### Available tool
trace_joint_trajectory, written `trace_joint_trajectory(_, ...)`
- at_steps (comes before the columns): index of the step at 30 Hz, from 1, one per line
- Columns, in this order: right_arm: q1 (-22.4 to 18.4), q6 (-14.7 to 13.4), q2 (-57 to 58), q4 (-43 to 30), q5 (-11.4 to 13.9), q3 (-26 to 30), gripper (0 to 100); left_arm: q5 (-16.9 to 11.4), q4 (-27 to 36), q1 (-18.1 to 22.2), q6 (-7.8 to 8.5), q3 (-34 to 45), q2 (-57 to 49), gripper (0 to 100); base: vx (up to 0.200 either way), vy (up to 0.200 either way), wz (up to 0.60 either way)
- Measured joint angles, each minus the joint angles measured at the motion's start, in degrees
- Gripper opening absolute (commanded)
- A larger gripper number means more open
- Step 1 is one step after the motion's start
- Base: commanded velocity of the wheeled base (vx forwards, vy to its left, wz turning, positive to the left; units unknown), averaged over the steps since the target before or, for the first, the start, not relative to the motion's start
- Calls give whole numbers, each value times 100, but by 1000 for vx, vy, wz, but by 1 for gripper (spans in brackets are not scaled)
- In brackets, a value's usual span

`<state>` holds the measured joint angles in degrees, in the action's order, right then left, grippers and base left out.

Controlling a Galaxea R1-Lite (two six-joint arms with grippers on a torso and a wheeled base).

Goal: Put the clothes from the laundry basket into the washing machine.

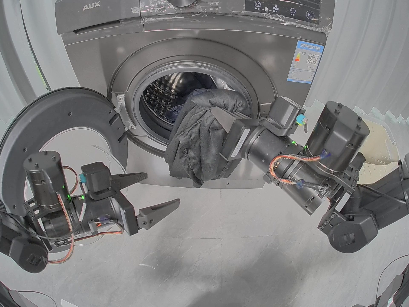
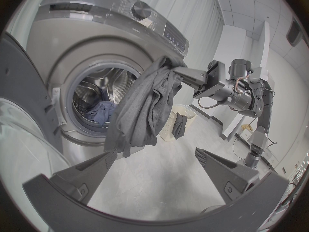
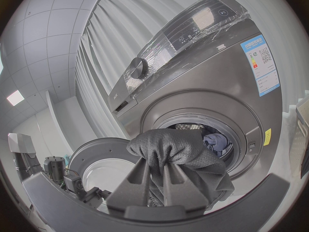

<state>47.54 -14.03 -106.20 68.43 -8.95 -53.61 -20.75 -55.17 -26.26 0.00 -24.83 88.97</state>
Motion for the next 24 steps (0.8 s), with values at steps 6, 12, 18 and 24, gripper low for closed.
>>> trace_joint_trajectory(6, -6, 10, -29, 9, 0, -5, 0, 1, -41, -177, -207, -383, 474, 100, 0, 0, 0)
trace_joint_trajectory(12, -5, 11, -38, 11, -2, 9, 0, 4, -50, -245, -245, -621, 813, 100, 0, 0, 0)
trace_joint_trajectory(18, 6, 21, -38, 16, -2, 20, 0, 90, -216, -254, -251, -820, 1125, 100, 0, 0, 0)
trace_joint_trajectory(24, 35, 38, -29, 17, -2, 21, 0, 354, -709, -255, -256, -1041, 1586, 100, 0, 0, 0)
